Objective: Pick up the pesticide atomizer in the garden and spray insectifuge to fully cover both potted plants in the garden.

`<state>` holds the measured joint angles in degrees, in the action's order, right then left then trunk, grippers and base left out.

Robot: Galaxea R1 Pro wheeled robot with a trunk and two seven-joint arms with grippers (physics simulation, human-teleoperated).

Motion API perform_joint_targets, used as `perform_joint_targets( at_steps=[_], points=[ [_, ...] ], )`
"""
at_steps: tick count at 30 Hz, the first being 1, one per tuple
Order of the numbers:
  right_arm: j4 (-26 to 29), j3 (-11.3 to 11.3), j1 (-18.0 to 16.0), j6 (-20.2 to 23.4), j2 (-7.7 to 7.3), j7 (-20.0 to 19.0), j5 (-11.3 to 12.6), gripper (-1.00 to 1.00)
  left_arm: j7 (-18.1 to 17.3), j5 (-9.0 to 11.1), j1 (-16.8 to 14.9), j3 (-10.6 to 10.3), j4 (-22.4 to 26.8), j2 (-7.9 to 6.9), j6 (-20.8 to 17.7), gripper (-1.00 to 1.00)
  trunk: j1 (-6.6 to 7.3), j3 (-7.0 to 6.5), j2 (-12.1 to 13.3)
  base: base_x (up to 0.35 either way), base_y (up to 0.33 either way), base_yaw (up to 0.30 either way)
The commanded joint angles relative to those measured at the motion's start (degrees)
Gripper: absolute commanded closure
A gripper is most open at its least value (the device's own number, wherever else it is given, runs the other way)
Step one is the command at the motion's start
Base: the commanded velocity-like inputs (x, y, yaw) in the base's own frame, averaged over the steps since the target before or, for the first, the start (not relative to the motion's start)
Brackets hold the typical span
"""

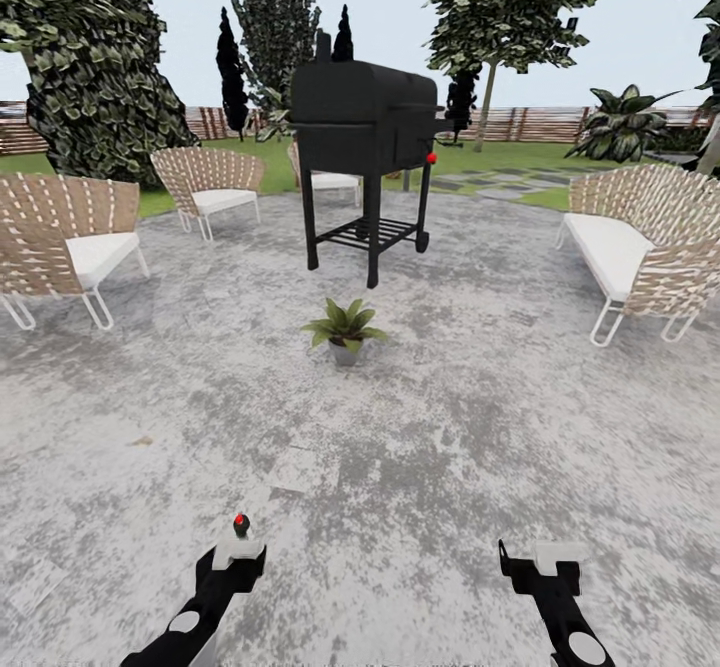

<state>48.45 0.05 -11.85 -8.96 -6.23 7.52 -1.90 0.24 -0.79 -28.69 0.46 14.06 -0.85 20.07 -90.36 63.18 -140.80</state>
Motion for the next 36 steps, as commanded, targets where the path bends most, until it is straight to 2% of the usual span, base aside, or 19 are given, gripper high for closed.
perform_joint_targets(
  at_steps=[1, 6, 36],
  points=[
    [-0.02, 0.03, -0.02, -0.14, -0.01, 0.21, -0.21, -1.00, 0.03, -0.09, -0.04, 0.04, -0.02, -0.01, 0.21, -1.00, -0.21, 0.31, -0.43, 0.000, 0.000, 0.149],
    [-0.02, 0.04, -0.02, -0.17, -0.01, 0.21, -0.16, -1.00, 0.06, -0.02, -0.05, 0.17, 0.12, -0.19, 0.23, -1.00, -1.31, 1.61, -2.44, 0.000, 0.000, 0.156],
    [-0.02, -0.04, -0.02, -0.27, -0.01, 0.25, -0.12, -1.00, 0.04, 0.00, -0.05, 0.42, 0.24, -0.47, 0.21, -1.00, -2.08, 8.82, -2.84, 0.000, 0.000, 0.039]
  ],
)
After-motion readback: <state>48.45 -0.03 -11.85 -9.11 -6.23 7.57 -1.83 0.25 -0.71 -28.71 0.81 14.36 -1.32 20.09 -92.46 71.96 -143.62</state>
